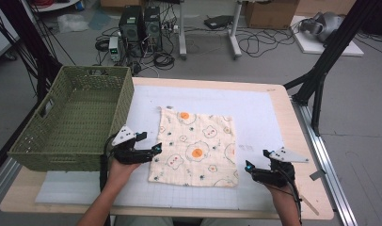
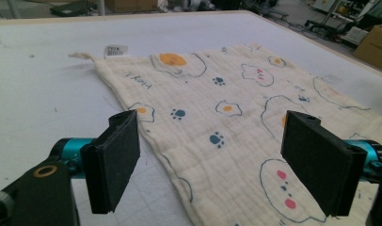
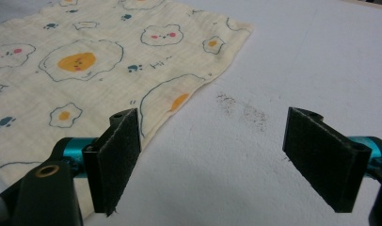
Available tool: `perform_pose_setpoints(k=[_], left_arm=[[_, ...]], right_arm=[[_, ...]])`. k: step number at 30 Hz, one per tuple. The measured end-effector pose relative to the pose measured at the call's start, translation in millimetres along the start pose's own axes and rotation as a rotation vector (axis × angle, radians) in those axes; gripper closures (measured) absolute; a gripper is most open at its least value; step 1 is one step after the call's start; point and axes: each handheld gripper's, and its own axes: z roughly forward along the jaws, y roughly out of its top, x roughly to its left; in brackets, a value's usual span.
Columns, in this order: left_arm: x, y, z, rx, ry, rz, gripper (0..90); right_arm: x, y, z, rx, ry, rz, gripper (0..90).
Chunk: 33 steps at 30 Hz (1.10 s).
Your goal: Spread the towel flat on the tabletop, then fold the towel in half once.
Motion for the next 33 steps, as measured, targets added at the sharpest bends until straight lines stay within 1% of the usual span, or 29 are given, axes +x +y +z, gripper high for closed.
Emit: perform_pose_setpoints(k=[2,5,8,11,17,20,24,27,33], left_arm=[[0.8,0.0,-1.0,-0.003,-0.001,0.002,20.5],[1.3,-0.8,-2.0,-0.004,0.001,0.0,20.5],[1.8,-0.7,-2.8,-0.002,-0.002,0.007,20.6],[1.0,-0.6,-3.4,-0.009,-0.006,0.002,20.5],[0.1,-0.1,-3.2,-0.008,-0.006,0.009,20.7],[-0.2,-0.3,-2.8,-0.006,-0.003,0.011,20.7],[0.5,-0.3,-2.5,-0.004,0.002,0.01,20.8],[1.1,-0.4,-2.6,-0.003,0.003,0.011,20.8],[1.4,-0.8,-2.0,-0.001,0.0,0.003,21.5]], right_arm=[[0.0,-0.5,-0.7,0.002,-0.001,-0.002,18.4],[-1.7,-0.3,0.4,-0.006,-0.005,0.014,18.0],[-3.2,0.4,2.9,-0.006,-0.007,0.013,17.8],[-1.7,0.7,4.2,-0.001,-0.006,0.014,17.5],[-3.5,0.7,4.1,-0.01,-0.015,0.013,14.4],[-4.1,0.3,4.2,-0.008,-0.02,0.028,13.4],[-5.9,0.3,5.0,-0.011,-0.023,0.025,13.1],[-6.8,-0.3,6.3,-0.001,-0.024,0.024,13.1],[-6.2,0.3,7.5,-0.003,-0.022,0.022,13.1]])
